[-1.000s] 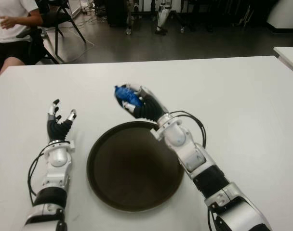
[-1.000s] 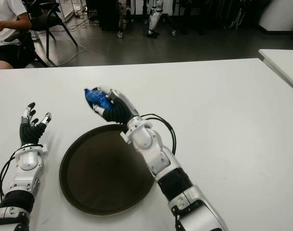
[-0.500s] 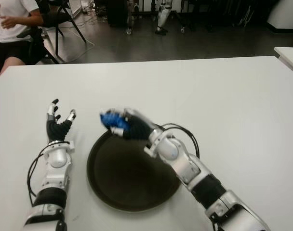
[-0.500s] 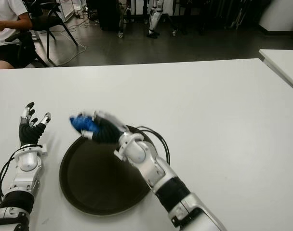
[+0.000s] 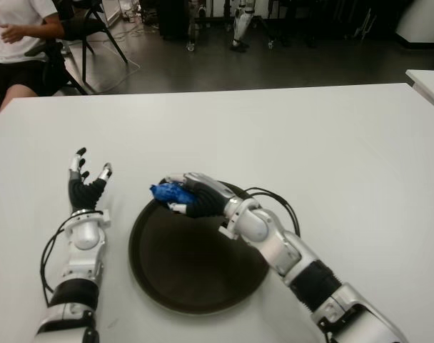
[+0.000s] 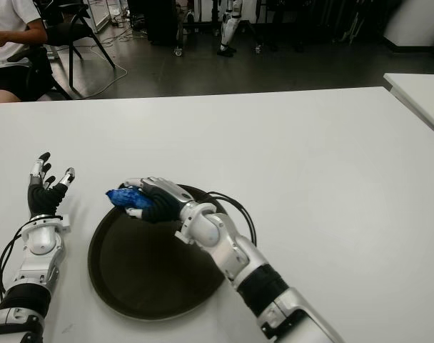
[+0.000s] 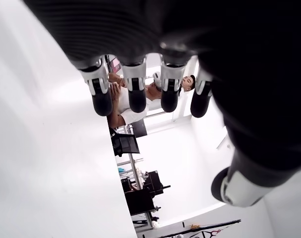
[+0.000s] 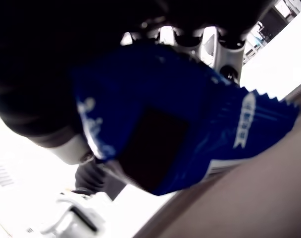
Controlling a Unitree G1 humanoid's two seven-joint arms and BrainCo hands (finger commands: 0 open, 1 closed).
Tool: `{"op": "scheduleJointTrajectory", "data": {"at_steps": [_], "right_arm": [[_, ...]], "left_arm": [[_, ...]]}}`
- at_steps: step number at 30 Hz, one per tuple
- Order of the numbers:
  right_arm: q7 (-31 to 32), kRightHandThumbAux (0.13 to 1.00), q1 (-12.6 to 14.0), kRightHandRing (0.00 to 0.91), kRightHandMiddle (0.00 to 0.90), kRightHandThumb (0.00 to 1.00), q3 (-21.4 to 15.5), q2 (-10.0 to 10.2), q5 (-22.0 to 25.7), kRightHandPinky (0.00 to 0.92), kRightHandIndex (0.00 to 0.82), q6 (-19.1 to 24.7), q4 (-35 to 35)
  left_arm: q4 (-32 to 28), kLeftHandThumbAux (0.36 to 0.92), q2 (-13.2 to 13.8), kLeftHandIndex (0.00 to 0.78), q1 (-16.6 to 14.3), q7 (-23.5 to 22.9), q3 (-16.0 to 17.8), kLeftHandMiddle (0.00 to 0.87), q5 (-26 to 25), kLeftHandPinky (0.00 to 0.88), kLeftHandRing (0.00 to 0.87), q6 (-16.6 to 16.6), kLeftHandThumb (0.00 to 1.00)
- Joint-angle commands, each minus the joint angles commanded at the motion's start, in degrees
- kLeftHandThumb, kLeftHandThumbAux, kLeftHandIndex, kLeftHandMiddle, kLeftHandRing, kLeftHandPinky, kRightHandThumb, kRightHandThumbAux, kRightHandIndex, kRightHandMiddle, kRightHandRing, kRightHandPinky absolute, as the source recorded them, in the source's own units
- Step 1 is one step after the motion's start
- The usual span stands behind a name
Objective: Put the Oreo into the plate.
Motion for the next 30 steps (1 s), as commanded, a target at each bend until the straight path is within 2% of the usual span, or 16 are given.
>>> {"op": "scheduleJointTrajectory", "data": {"at_steps": [8,13,22,30], "right_arm": [[1.21,0.72,0.11,0.796,0.8,0.704,0.81,-2.17,-1.05,0.78,0.438,-1.0,-1.87],[1.06,0.72,0.02,0.797,0.802,0.704,1.16,-3.45,-2.08,0.781,0.438,-2.36,-2.42],[0.51,0.721,0.43,0.801,0.804,0.704,0.67,-4.52,-2.91,0.785,0.438,-3.11,-3.68],[-1.12,0.721,-0.07,0.796,0.797,0.703,0.61,-5.71,-5.75,0.786,0.437,-3.26,-4.59]], "left_arm": [[0.68,0.677,-0.01,0.032,-0.27,-0.31,-0.06,0.03,-0.2,0.008,0.004,-1.04,0.013],[0.59,0.671,0.17,0.023,-0.34,-0.27,-0.27,0.019,0.06,0.007,0.0,-0.35,0.006],[1.17,0.682,0.48,0.03,-0.75,-0.29,-0.18,0.025,0.02,0.013,0.003,0.81,0.008],[-0.28,0.69,0.17,0.018,-0.34,-1.32,-0.23,0.015,-0.72,0.007,0.0,1.38,0.027]]}}
